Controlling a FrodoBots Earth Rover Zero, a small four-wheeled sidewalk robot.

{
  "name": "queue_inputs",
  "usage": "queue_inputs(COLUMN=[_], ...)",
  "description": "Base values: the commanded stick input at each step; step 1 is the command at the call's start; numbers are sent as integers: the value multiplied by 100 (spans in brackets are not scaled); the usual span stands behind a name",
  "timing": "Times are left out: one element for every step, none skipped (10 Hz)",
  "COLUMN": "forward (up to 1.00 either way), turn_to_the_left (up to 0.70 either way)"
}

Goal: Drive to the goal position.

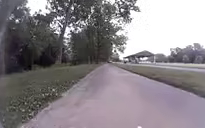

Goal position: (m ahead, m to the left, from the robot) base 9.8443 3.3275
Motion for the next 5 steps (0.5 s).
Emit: queue_inputs(forward=[70, 70, 70, 70, 70], turn_to_the_left=[0, 0, 0, 0, 0])
